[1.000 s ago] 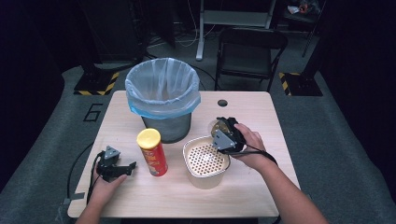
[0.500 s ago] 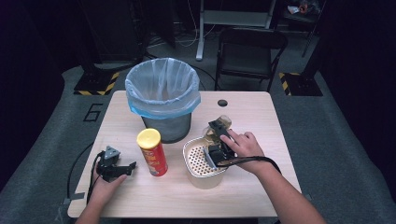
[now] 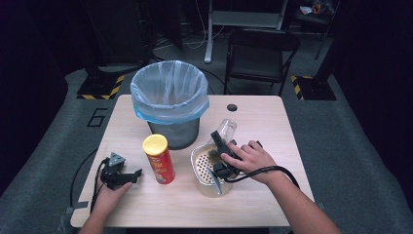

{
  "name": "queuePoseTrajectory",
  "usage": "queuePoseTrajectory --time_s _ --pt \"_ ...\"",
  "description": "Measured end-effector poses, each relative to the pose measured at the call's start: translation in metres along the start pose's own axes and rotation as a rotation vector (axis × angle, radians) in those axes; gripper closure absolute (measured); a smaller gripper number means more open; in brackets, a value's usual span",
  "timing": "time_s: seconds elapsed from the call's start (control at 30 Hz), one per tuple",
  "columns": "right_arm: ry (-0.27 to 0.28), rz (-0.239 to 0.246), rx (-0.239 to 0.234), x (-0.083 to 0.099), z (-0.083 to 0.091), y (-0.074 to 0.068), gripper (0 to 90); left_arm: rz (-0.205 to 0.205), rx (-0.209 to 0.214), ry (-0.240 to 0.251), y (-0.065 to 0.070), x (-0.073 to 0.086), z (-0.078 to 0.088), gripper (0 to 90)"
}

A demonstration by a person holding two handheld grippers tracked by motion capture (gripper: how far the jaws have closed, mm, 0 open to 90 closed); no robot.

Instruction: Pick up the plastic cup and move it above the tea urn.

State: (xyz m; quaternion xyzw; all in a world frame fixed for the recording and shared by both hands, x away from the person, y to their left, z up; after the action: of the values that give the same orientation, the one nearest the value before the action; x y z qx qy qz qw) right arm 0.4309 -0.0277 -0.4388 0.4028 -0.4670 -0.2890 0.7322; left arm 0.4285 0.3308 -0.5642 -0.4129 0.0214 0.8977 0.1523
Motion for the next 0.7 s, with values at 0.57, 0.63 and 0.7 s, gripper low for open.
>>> queuePoseTrajectory --time_s 0.57,0.63,0.7 --pt "0.014 0.01 0.019 -0.0016 0.0069 0.0081 34.9 0.0 0.0 0.0 0.0 0.0 0.0 13.7" --pt "0.016 0.009 0.02 -0.0015 0.0075 0.0092 35.0 -0.001 0.0 0.0 0.0 0.0 0.0 13.6" --pt "0.018 0.009 0.025 -0.0013 0.0075 0.0104 35.0 0.0 -0.001 0.0 0.0 0.0 0.0 13.7"
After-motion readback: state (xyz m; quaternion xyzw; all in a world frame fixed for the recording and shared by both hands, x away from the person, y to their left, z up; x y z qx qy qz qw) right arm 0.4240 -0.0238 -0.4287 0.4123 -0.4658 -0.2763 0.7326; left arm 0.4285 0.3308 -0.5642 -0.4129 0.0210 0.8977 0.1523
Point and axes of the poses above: each handheld gripper's, and its own axes: z roughly backward along the jaws, x roughly out of its underside, y roughly to its right, the point moved 5 cm from there along -z, roughly forward along the jaws, and after that the axes turned 9 degrees about -x, right-handed, at the moved point
